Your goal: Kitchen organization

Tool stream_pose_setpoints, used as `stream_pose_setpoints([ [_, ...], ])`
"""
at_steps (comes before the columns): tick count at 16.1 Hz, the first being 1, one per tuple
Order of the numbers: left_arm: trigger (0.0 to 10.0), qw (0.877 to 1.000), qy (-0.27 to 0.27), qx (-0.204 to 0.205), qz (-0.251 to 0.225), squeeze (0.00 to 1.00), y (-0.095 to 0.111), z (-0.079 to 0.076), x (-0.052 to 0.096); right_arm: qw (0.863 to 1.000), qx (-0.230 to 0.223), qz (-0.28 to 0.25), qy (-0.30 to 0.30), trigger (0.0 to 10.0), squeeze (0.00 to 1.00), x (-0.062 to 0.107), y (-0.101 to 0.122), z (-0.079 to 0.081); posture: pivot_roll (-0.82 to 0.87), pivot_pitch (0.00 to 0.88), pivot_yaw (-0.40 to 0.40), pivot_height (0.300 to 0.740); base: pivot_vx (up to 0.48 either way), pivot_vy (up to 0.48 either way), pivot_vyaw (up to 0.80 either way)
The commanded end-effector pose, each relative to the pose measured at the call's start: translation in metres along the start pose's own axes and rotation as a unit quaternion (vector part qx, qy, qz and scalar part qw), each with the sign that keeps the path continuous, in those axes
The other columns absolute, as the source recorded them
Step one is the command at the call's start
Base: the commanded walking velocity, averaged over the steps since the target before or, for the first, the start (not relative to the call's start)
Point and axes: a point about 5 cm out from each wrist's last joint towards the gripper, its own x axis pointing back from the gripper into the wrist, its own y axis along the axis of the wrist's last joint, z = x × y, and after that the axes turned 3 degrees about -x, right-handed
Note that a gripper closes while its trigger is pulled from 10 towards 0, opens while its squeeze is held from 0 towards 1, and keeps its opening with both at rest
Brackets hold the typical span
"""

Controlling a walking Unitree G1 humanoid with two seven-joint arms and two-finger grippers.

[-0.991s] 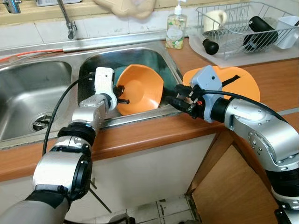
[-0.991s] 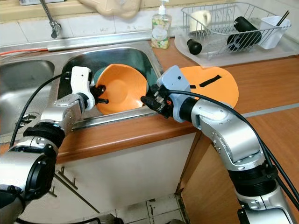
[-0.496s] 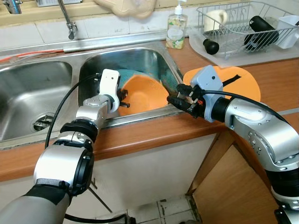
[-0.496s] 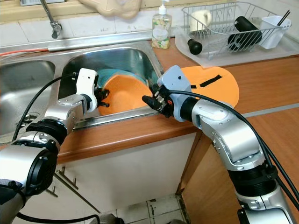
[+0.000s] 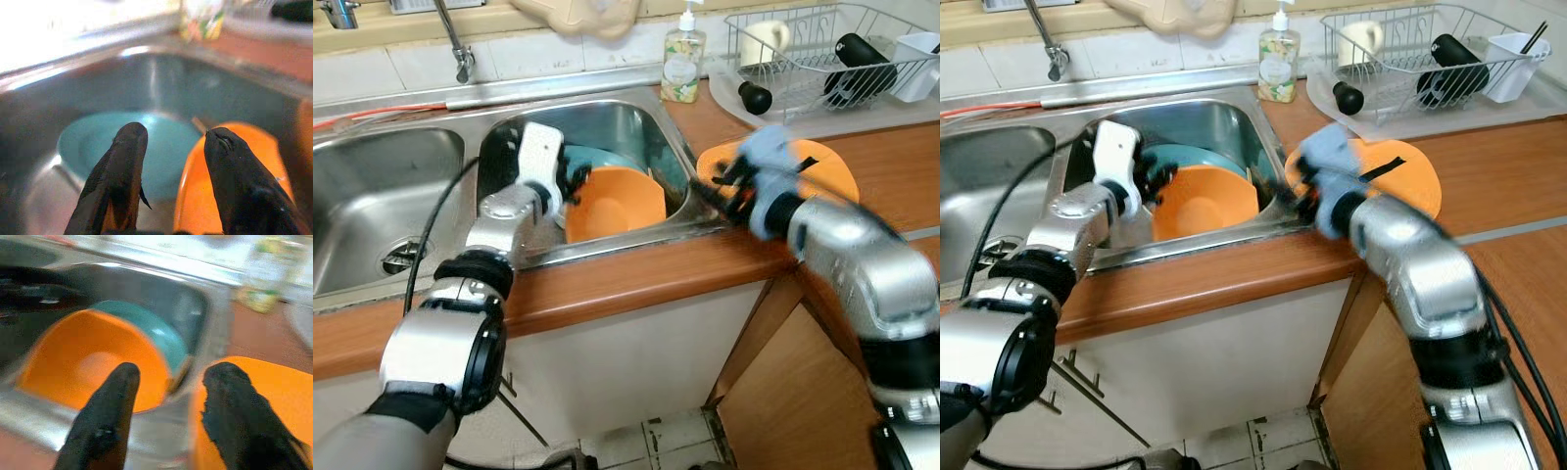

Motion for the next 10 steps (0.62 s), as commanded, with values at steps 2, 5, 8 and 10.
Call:
stream_pose_setpoints([
  [2,10.0,0.999,-0.016,0.012,-0.038,1.00,0.005,0.004,0.007,0.999,-0.024,-0.002,-0.047,10.0,1.00,-0.001,0.004,-0.016,-0.10,0.000,0.072,0.740,0.000,0.000,0.00],
  [5,10.0,0.993,-0.089,0.019,-0.077,1.00,0.005,-0.006,0.023,0.988,-0.061,0.016,-0.138,10.0,1.00,0.001,-0.002,-0.048,-0.10,0.000,0.063,0.740,0.000,0.000,0.00],
  [8,10.0,0.987,-0.143,0.021,-0.076,1.00,-0.002,-0.019,0.043,0.976,-0.082,0.041,-0.197,10.0,1.00,0.009,-0.014,-0.077,-0.09,0.000,0.060,0.740,0.000,0.000,0.00],
  [10,10.0,0.979,-0.186,0.027,-0.075,1.00,-0.007,-0.031,0.058,0.966,-0.104,0.048,-0.232,10.0,1.00,0.015,-0.022,-0.093,-0.10,0.000,0.062,0.740,0.000,0.000,0.00],
])
